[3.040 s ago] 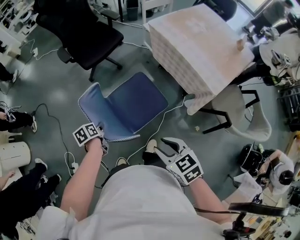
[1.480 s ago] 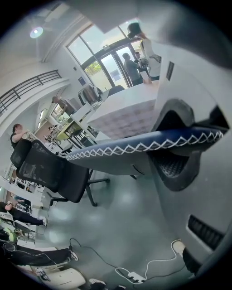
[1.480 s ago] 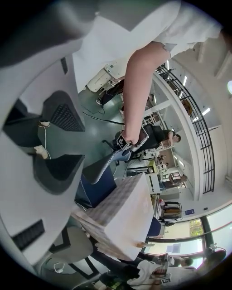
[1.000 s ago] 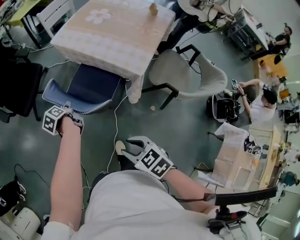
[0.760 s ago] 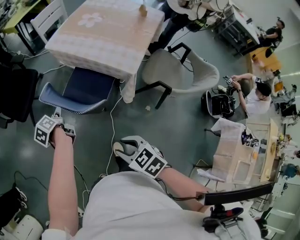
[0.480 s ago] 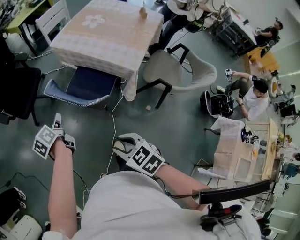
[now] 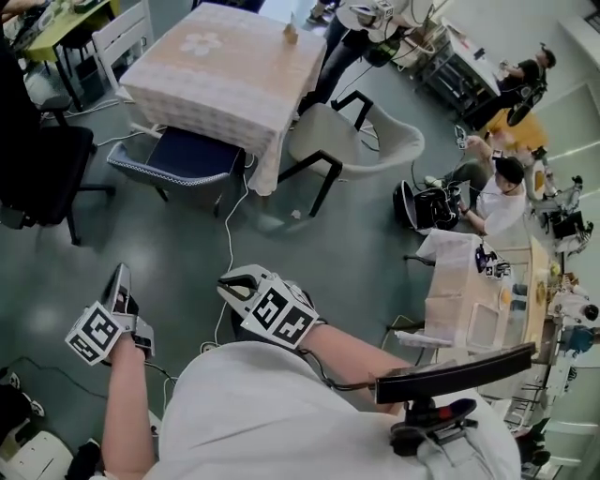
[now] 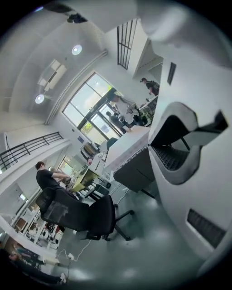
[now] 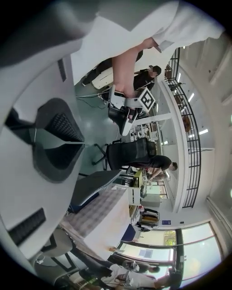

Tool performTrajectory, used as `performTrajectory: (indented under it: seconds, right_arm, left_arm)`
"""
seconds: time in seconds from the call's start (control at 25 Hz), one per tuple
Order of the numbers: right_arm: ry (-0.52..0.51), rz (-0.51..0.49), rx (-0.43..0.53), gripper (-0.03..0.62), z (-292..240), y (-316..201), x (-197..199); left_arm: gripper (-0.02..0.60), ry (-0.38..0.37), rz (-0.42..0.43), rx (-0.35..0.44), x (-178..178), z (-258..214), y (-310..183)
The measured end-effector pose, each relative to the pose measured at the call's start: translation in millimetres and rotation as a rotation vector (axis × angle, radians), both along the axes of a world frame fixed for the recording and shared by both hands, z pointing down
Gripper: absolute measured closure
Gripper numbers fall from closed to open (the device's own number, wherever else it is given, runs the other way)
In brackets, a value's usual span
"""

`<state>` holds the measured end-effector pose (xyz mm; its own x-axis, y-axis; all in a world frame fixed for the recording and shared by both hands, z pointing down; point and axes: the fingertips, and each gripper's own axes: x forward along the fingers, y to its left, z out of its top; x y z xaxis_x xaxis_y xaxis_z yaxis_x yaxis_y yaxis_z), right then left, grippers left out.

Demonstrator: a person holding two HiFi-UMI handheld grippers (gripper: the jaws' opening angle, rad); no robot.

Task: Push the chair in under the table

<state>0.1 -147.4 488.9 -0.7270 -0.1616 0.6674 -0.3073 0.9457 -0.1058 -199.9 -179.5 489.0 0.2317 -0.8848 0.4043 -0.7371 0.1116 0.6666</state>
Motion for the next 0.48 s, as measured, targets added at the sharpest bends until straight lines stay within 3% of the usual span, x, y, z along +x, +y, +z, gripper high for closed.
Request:
performTrajectory:
  seconds: [0.48]
  right_arm:
    - [-0.018, 0.020, 0.043, 0.577, -6.1, 80.4, -22.8]
  left_arm:
    - [0.569, -0.213, 0.352, 0.095, 34.6, -22.5, 139.1]
